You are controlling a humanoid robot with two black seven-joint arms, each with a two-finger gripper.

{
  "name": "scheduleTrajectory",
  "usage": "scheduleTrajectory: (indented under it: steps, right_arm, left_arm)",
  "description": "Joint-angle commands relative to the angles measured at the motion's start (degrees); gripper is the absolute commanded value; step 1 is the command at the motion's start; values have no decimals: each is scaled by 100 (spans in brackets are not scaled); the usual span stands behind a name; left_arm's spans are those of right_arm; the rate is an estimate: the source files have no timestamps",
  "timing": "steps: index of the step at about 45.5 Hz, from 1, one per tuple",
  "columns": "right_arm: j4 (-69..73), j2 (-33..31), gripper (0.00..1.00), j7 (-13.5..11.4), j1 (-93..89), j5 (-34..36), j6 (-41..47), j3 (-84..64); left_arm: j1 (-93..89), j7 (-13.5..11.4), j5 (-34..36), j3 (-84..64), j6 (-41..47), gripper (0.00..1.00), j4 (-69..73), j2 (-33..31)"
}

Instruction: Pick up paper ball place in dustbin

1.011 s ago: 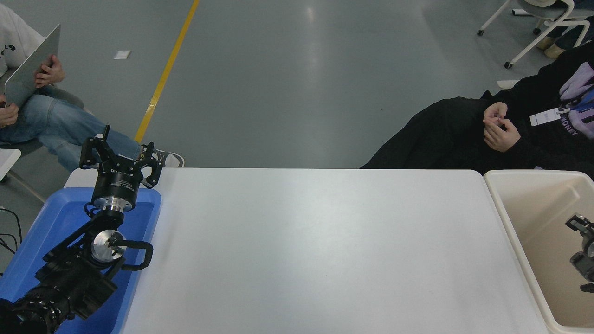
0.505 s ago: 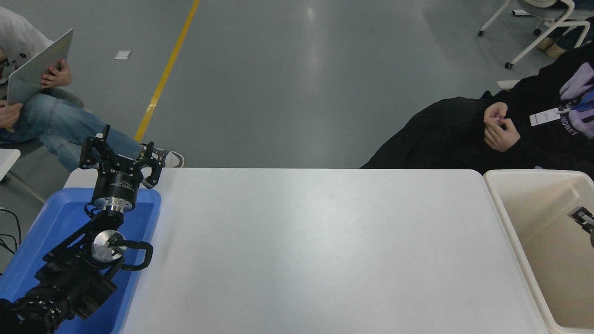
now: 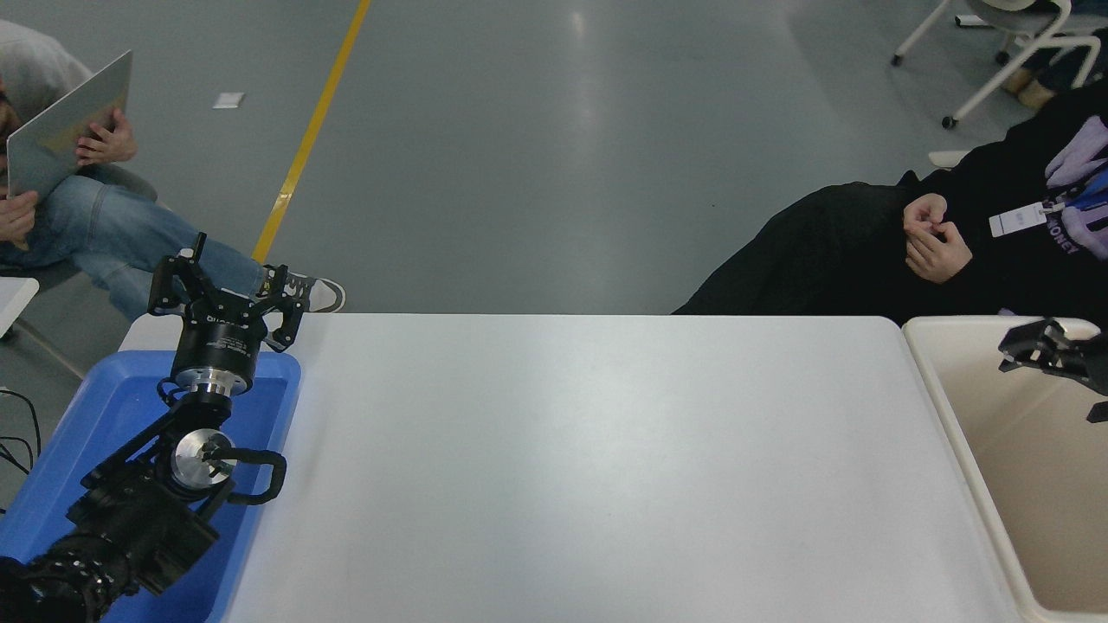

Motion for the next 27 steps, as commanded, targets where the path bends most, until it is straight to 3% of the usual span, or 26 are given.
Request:
scheduleTrajectory:
  steps: [1, 16, 27]
  right_arm:
    - [218, 878, 100, -1, 1177, -39, 1118, -425]
    - [1010, 2012, 100, -1, 2416, -66, 1118, 67]
    - [1028, 2276, 100, -10, 2434, -48, 1118, 585]
  left_arm:
    - [0, 1, -7, 0, 0, 99, -2, 0]
    - [0, -8, 2, 9, 0, 99, -2, 0]
    - [0, -8, -7, 0, 0, 99, 6, 0]
